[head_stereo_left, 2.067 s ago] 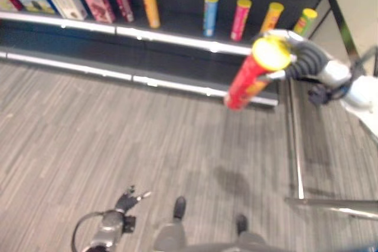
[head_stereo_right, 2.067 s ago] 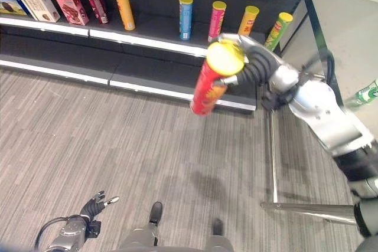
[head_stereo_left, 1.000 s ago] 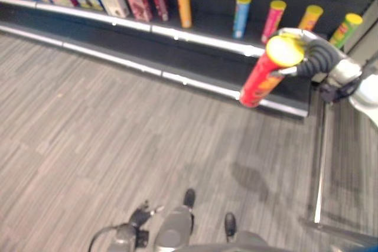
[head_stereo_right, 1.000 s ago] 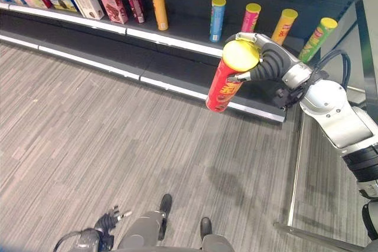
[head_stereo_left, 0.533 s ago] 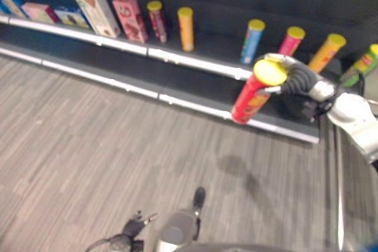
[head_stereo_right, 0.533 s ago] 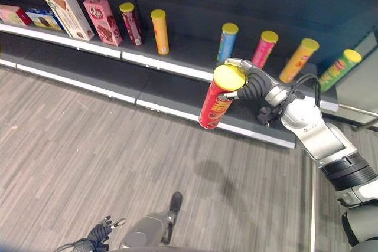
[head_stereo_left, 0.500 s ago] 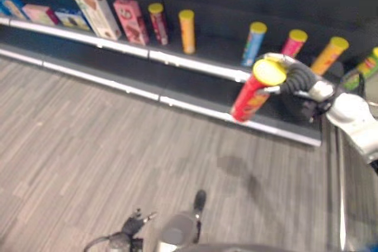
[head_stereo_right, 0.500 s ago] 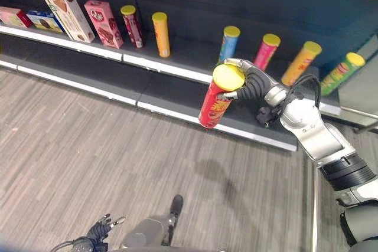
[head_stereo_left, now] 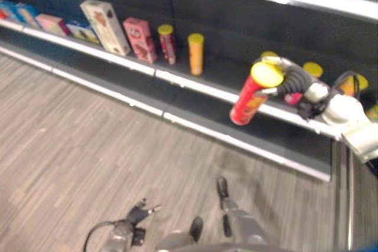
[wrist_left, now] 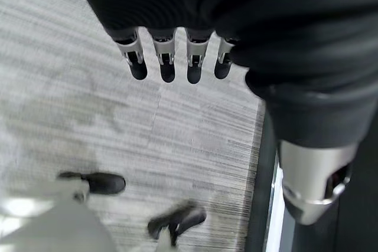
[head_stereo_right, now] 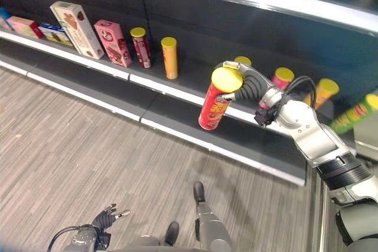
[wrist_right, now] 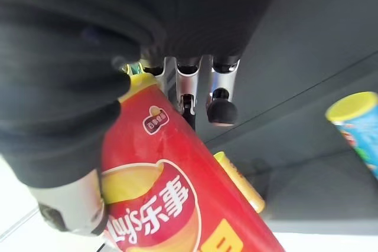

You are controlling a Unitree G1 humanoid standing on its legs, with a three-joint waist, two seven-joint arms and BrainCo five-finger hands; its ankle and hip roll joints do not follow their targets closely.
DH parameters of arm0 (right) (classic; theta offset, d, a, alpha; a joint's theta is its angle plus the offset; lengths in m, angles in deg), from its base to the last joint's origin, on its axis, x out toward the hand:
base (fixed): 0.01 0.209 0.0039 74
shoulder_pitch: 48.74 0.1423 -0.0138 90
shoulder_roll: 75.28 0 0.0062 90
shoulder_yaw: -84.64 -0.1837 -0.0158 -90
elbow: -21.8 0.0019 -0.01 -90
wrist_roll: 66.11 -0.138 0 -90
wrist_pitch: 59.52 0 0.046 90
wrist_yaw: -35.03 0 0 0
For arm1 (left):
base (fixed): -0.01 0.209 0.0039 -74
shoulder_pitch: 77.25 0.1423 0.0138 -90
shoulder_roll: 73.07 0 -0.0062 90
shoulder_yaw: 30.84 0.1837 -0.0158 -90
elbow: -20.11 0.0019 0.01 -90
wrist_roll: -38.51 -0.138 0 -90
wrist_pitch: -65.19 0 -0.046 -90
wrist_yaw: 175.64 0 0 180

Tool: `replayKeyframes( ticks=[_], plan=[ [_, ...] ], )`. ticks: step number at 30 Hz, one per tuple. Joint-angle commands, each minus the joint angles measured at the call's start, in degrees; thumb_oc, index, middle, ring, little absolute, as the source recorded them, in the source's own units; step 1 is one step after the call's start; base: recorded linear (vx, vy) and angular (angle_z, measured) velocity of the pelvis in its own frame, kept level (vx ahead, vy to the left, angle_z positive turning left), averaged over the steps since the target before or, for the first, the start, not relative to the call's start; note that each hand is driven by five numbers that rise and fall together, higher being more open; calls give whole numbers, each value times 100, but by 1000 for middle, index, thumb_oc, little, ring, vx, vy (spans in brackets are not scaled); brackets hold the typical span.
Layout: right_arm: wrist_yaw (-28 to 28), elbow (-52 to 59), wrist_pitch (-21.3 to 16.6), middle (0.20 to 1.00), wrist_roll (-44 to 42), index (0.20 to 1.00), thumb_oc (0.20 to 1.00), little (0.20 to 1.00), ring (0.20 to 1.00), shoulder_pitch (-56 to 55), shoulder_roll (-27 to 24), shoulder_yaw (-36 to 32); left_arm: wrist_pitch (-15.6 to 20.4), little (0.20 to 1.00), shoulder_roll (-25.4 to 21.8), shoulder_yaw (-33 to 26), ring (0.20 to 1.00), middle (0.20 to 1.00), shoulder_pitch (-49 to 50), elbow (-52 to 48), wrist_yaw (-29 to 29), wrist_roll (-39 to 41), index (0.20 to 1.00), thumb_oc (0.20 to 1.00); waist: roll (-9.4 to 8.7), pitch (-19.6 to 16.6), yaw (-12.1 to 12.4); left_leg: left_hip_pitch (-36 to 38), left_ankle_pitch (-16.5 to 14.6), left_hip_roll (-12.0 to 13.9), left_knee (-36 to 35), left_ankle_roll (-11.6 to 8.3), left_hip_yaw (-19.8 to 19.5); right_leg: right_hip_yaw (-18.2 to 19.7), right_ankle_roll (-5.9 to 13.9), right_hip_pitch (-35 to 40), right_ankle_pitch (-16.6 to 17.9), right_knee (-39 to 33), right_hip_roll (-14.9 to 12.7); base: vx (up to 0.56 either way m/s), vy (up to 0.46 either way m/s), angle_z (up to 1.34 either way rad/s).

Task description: Put the goods on the table back onto the shelves and tidy them up.

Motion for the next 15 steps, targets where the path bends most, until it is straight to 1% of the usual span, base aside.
replayKeyframes(
  ticks=[1, 2, 3, 4, 5, 6, 7, 8, 9, 10, 11, 12, 13, 14, 15],
  plan=[
    [-242, 43, -212, 200, 36, 200, 200, 200, 200, 284, -677, -427, 64, 1000, -219, 66, 1000, 1000, 240, -263, 35, -156, 1000, 1000, 86, -54, 39, -180, -661, 241, 1173, -668, 886, -147, -157, 763, -9, -229, 103, 341, -47, 91],
    [-236, 89, -204, 200, 66, 200, 200, 200, 200, 261, -650, -423, 53, 1000, -174, 23, 1000, 1000, 304, -296, 23, -122, 1000, 1000, 105, -51, 36, -351, -507, 203, 1686, -776, 1025, -150, -189, 915, -43, -249, 69, 346, -46, 105],
    [-236, 93, -201, 200, 67, 200, 200, 200, 200, 256, -651, -426, 52, 1000, -174, 24, 1000, 1000, 306, -299, 23, -123, 1000, 1000, 115, -46, 42, -374, -542, 204, 1747, -774, 1034, -147, -187, 920, -39, -253, 78, 166, 15, 87],
    [-226, 76, -210, 200, 29, 200, 200, 200, 200, 208, -565, -439, 44, 1000, -133, -19, 1000, 1000, 331, -240, -18, -133, 1000, 1000, 124, -4, 60, -657, -334, 230, 2266, -862, 1237, -112, -225, 1122, -137, -303, 49, 214, 19, 56],
    [-192, -15, -172, 200, 3, 200, 200, 200, 200, 172, -562, -405, 20, 1000, -99, -51, 1000, 1000, 411, -205, -8, -122, 1000, 1000, 116, 11, 124, -1121, -254, 422, 2503, -879, 1623, -54, -256, 1363, -272, -376, -5, 222, 17, 31],
    [-193, -21, -174, 200, 2, 200, 200, 200, 200, 181, -564, -393, 20, 1000, -95, -51, 1000, 1000, 415, -205, -8, -122, 1000, 1000, 131, 24, 150, -1102, -284, 442, 2521, -879, 1648, -30, -259, 1382, -273, -380, 14, 323, 30, -14],
    [-189, -91, -145, 200, -34, 200, 200, 200, 200, 201, -553, -329, 1, 1000, -114, -26, 1000, 1000, 528, -246, 34, -131, 1000, 1000, 102, -6, 261, -1244, -302, 679, 1808, -840, 1685, 45, -215, 1532, -388, -450, -46, 195, 12, -59],
    [-190, -94, -147, 200, -35, 200, 200, 200, 200, 206, -553, -321, -1, 1000, -113, -27, 1000, 1000, 533, -250, 34, -131, 1000, 1000, 101, 9, 274, -1199, -294, 684, 1770, -841, 1699, 58, -217, 1555, -392, -453, -45, 271, 30, -89],
    [-207, -189, -161, 200, -18, 200, 200, 200, 200, 286, -544, -249, 8, 1000, -134, -26, 1000, 1000, 573, -275, 32, -104, 1000, 1000, 142, 3, 318, -1242, -91, 820, 1381, -881, 1568, 125, -210, 1553, -441, -456, -35, 211, 108, -60],
    [-303, -330, -216, 200, 63, 200, 200, 200, 200, 282, -522, -242, 40, 1000, -204, -92, 1000, 1000, 641, -318, -34, 2, 1000, 1000, 287, 8, 450, -1575, 467, 1058, 766, -1018, 1269, 233, -179, 1676, -624, -463, -47, 211, 107, -9],
    [-304, -331, -218, 200, 64, 200, 200, 200, 200, 276, -521, -245, 40, 1000, -207, -90, 1000, 1000, 645, -320, -34, 3, 1000, 1000, 284, 16, 458, -1535, 485, 1065, 718, -1021, 1276, 239, -183, 1689, -631, -459, -46, 243, 165, 10],
    [-348, -386, -175, 200, 209, 200, 200, 200, 200, 451, -516, -182, 49, 1000, -194, -147, 1000, 1000, 766, -291, -56, 59, 1000, 1000, 449, -11, 497, -1341, 428, 1176, 407, -1015, 1170, 360, -182, 1622, -786, -256, 19, 130, 140, -19],
    [-404, -420, -156, 200, 264, 200, 200, 200, 200, 494, -495, -188, 57, 1000, -184, -141, 1000, 1000, 720, -309, -88, 59, 1000, 1000, 508, 26, 494, -1383, 411, 1136, 495, -1033, 1250, 361, -175, 1587, -825, -184, -47, 126, 145, -55],
    [-405, -421, -156, 200, 264, 200, 200, 200, 200, 498, -495, -185, 57, 1000, -183, -141, 1000, 1000, 718, -309, -89, 58, 1000, 1000, 507, 25, 497, -1392, 403, 1134, 509, -1032, 1253, 365, -174, 1581, -828, -179, -49, 32, 135, -68],
    [-420, -398, -148, 200, 282, 200, 200, 200, 200, 549, -489, -163, 55, 1000, -193, -197, 1000, 1000, 713, -300, -98, 127, 1000, 1000, 522, 72, 509, -1422, 365, 1056, 573, -1002, 1249, 426, -162, 1499, -797, -77, -103, 23, 140, -46]
  ],
)
